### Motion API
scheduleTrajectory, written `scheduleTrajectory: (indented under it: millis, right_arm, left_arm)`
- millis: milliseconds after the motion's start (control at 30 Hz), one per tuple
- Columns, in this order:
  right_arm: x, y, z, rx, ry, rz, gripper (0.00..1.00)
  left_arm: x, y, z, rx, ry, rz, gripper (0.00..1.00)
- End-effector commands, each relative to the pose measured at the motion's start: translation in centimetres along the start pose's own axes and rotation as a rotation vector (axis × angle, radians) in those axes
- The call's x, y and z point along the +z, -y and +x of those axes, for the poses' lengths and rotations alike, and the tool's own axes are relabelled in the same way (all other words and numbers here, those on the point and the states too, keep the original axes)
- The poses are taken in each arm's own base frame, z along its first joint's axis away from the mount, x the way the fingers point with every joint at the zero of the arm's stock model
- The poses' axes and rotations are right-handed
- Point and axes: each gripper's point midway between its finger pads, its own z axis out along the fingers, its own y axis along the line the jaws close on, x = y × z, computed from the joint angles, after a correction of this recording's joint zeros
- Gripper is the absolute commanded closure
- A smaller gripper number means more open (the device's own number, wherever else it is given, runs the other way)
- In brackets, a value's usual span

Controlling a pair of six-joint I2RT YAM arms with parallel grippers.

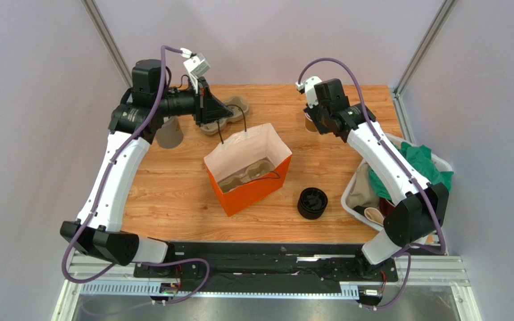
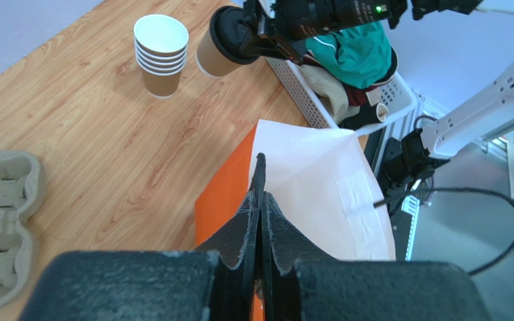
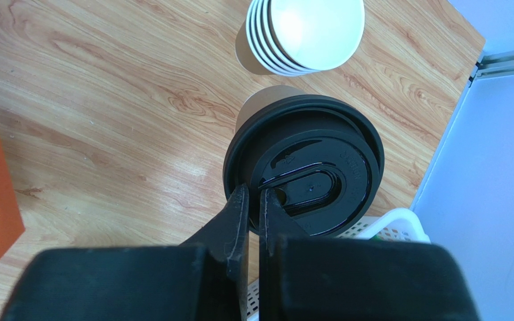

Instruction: Pack the takeout coffee

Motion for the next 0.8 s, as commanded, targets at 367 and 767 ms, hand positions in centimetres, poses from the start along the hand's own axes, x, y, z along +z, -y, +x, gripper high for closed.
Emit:
scheduleTrajectory:
  millis: [367,767]
  right_arm:
    - [-1.6,0.7,-1.9,0.048,0.09,0.003,1.0]
    - [-11.4,-0.3,-10.5,0.037,0.352,-0.129,1.0]
  left_arm:
    - [4.7,-4.5,2.0,-0.073,-0.009,0.008,0.85]
    - [4.2,-5.4,2.4,-0.052,-0.009,-0.07,0.62]
